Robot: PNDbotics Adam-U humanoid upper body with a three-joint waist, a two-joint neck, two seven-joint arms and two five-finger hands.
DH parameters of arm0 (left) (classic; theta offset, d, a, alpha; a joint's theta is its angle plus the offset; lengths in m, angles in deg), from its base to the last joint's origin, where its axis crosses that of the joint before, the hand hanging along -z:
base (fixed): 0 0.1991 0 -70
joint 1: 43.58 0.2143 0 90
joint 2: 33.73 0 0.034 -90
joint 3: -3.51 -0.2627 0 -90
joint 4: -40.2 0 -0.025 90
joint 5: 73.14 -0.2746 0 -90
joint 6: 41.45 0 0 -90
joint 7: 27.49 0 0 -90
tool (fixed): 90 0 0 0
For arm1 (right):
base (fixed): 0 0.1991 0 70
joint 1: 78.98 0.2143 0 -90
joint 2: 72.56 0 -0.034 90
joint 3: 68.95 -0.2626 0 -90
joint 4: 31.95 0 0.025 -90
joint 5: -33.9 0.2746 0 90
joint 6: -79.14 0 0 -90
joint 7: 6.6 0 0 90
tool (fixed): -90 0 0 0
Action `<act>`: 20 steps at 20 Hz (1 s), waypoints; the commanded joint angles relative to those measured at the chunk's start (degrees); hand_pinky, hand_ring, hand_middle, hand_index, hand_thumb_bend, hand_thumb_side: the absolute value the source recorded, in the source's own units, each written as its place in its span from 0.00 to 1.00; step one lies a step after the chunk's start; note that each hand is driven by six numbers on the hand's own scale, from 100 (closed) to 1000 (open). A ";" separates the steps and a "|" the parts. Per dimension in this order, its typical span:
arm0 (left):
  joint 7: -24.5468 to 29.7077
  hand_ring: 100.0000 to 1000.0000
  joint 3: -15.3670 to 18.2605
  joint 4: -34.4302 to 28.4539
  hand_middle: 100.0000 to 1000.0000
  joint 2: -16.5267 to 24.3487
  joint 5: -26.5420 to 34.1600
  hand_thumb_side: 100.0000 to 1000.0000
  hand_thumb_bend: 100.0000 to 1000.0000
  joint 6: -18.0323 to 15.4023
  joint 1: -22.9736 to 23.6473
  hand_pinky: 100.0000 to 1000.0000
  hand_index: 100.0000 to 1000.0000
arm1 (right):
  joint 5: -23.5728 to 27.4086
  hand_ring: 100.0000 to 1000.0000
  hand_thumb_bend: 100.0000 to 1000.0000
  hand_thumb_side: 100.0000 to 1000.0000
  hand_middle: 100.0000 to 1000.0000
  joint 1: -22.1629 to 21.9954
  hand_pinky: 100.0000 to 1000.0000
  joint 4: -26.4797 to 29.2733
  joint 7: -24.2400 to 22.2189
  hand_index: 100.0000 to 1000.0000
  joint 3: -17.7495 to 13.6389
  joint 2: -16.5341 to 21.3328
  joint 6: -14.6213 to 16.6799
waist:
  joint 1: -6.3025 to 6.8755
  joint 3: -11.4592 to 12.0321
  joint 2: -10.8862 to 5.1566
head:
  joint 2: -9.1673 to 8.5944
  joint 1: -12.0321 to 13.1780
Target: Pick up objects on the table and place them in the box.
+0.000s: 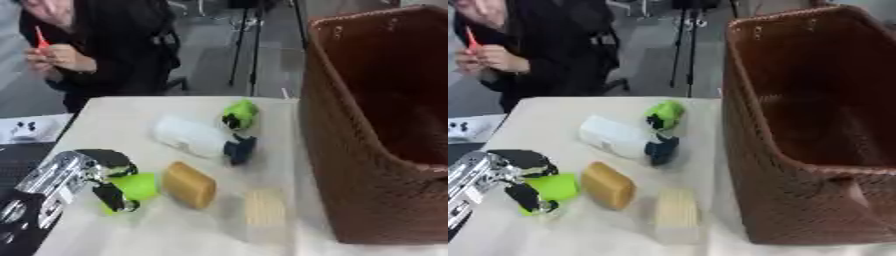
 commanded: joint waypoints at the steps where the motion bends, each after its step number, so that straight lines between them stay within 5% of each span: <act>1: 0.30 0.69 0.45 -1.36 0.46 2.82 -0.37 0.52 0.08 0.07 -0.87 0.73 0.56 | 0.39 0.72 0.00 0.86 0.71 -0.06 0.78 0.67 9.01 0.57 -0.56 1.49 8.90 | -0.12 0.12 -1.11 | 0.43 -0.08; 2: 0.28 0.68 0.48 -1.56 0.45 2.94 -0.39 0.49 0.01 0.11 -0.97 0.71 0.55 | 0.40 0.72 0.00 0.86 0.71 -0.09 0.78 0.67 9.01 0.57 -0.57 1.51 8.88 | -0.08 0.18 -1.18 | 0.47 -0.13; 20: 0.70 0.67 0.62 -4.90 0.45 5.98 0.30 0.37 0.00 -0.01 -3.36 0.67 0.55 | 1.06 0.72 0.00 0.86 0.71 -0.75 0.79 0.67 9.01 0.57 -0.80 2.39 8.68 | 0.45 0.81 -2.51 | 0.40 -0.50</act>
